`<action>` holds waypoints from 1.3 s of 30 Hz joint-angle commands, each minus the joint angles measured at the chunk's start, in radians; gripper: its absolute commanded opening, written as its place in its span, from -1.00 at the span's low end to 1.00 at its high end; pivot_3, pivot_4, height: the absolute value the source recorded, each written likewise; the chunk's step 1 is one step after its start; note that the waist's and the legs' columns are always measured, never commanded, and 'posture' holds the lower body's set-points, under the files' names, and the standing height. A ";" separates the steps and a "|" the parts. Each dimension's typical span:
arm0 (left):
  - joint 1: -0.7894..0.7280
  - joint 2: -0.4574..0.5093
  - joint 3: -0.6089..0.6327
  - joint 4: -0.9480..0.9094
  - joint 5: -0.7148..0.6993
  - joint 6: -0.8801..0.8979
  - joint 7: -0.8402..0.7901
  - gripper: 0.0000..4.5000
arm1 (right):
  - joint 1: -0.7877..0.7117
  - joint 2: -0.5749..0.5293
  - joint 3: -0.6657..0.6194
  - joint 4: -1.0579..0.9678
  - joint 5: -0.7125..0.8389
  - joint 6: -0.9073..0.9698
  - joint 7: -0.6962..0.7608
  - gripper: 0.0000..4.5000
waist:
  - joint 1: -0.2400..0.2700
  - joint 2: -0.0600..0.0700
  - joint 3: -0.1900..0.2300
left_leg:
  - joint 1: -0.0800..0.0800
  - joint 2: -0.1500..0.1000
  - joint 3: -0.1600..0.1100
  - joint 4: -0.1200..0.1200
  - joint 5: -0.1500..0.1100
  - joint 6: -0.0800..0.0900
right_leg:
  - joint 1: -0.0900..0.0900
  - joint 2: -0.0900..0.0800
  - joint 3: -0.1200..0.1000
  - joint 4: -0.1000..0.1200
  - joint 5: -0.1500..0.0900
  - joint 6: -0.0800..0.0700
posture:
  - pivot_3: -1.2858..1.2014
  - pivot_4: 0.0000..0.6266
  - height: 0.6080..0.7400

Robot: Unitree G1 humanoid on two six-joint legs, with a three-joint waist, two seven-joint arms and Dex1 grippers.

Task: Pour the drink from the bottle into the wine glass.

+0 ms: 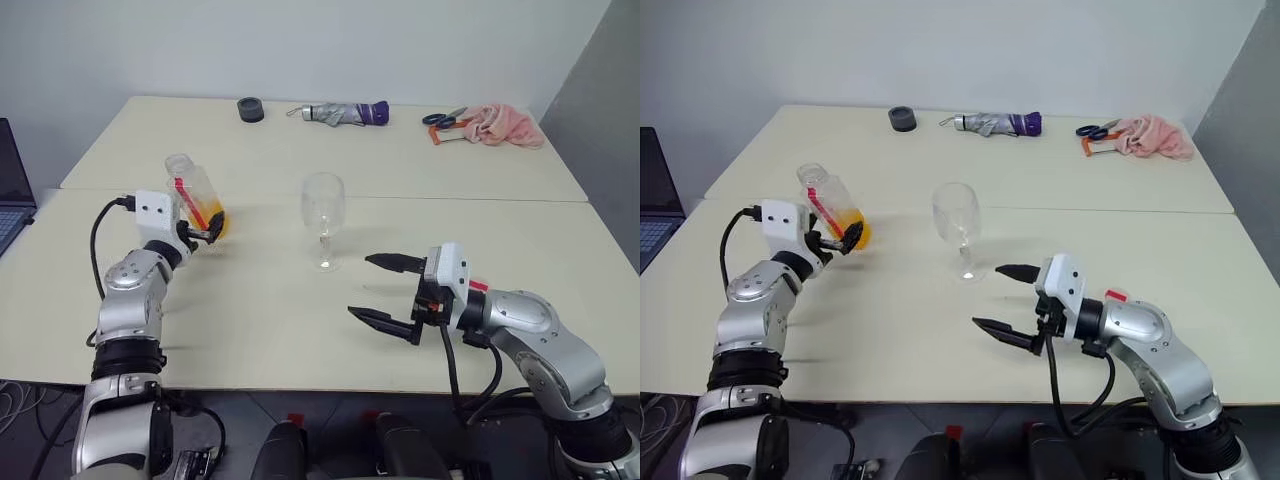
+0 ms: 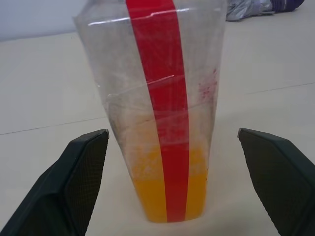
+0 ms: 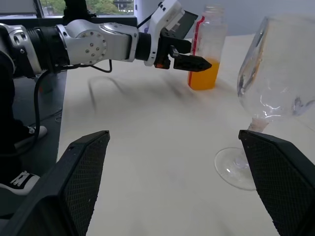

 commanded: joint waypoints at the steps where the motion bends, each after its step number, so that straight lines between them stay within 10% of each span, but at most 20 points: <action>1: -0.045 0.016 -0.001 0.031 0.010 -0.048 -0.011 1.00 | -0.021 -0.002 -0.009 -0.033 0.024 -0.004 0.007 0.99 | 0.000 0.000 0.000 | 0.000 0.000 0.000 0.000 0.000 0.000 | 0.000 0.000 0.000 0.000 0.000 0.000 | 0.03 -0.52 1.00; 9: -0.114 0.021 0.006 0.134 0.015 -0.098 -0.012 1.00 | -0.026 -0.001 -0.005 -0.025 0.017 -0.009 0.006 0.99 | 0.000 0.000 0.000 | 0.000 0.000 0.000 0.000 0.000 0.000 | 0.000 0.000 -0.001 0.000 0.000 0.000 | 0.03 -0.52 1.00; 20: -0.123 0.001 0.005 0.112 -0.022 -0.104 -0.070 -0.24 | -0.023 0.002 -0.001 -0.010 -0.010 -0.037 0.000 1.00 | 0.000 0.000 0.000 | -0.001 0.000 -0.001 0.000 0.000 0.000 | 0.000 0.000 -0.001 0.000 0.000 0.000 | 0.03 -0.52 1.00; 30: -0.128 -0.002 -0.186 -0.221 0.116 -0.181 -0.130 -0.25 | -0.034 0.037 -0.071 -0.002 -0.040 -0.075 -0.100 1.00 | 0.003 -0.001 0.000 | -0.002 0.000 -0.003 0.001 0.000 0.000 | 0.000 -0.001 -0.002 0.000 0.000 0.000 | 0.03 -0.52 1.00; 39: -0.206 0.055 -0.273 -0.158 0.293 -0.429 -0.095 -0.25 | -0.138 0.095 -0.096 -0.011 0.043 0.056 -0.183 1.00 | 0.000 -0.001 0.000 | -0.001 0.000 -0.001 0.000 0.000 0.000 | -0.001 0.000 -0.001 0.001 0.000 0.000 | 0.03 -0.52 1.00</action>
